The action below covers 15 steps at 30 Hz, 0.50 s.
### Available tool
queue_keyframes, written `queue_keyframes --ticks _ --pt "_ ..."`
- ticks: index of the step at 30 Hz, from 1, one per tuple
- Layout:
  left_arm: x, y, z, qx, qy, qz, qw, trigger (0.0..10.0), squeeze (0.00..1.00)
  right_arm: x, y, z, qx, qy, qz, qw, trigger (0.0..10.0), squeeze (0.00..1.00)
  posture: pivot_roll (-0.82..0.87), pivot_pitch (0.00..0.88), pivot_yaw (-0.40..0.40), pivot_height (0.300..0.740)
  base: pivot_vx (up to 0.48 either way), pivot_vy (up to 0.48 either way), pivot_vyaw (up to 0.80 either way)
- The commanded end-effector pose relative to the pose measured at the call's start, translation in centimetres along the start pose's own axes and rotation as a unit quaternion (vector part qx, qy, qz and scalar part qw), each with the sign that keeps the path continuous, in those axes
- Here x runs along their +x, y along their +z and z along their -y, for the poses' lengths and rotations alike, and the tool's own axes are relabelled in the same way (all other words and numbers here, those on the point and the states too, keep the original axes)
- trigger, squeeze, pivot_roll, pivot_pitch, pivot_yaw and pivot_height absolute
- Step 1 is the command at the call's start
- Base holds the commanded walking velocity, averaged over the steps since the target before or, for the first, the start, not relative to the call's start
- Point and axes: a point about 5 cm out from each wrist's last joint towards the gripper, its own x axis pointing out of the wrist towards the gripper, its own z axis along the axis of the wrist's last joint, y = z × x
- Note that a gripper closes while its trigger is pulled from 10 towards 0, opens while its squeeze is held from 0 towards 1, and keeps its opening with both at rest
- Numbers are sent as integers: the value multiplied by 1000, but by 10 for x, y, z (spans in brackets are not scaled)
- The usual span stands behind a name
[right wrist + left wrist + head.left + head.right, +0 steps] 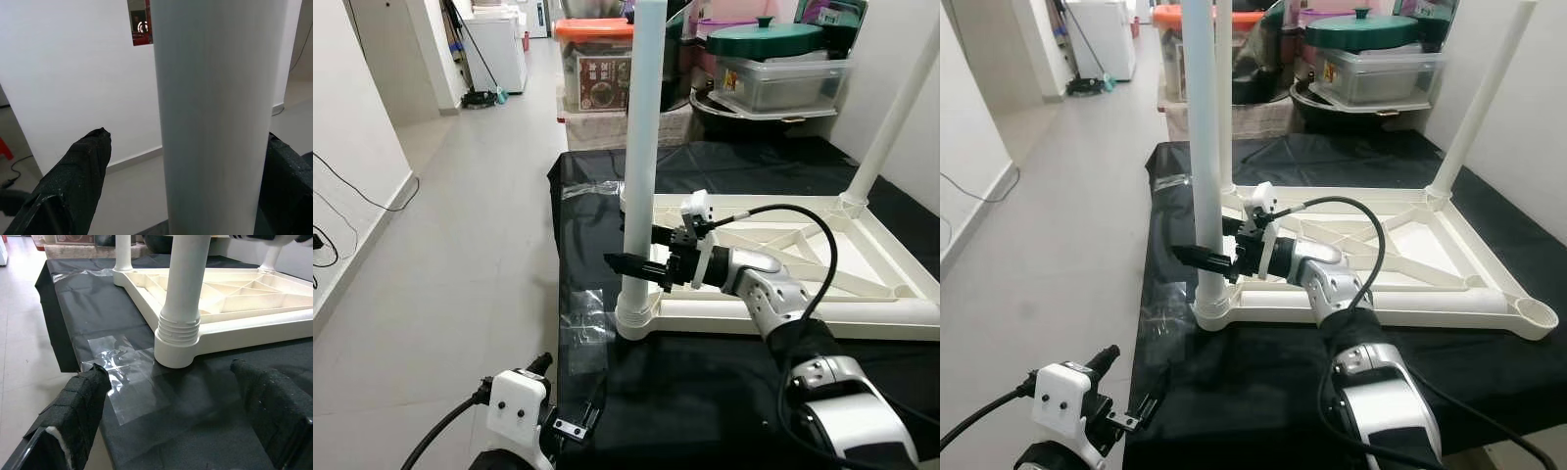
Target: Building children table
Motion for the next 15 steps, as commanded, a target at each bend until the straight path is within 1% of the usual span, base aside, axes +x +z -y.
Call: queue_keyframes --ticks 1,8,15 --pt "-1 -3 0 4 1 -5 1000 10000 0 5 1 0 -10 -1 0 1000 10000 0 34 0 -24 740 0 0 0" --pt "-1 -4 2 7 -3 -6 1000 10000 0 15 3 2 -17 -12 -2 1000 10000 0 38 11 -31 740 0 0 0" --pt "-1 -4 3 9 -4 -7 1000 10000 0 20 3 3 -19 -11 -3 1000 10000 0 37 12 -35 740 0 0 0"
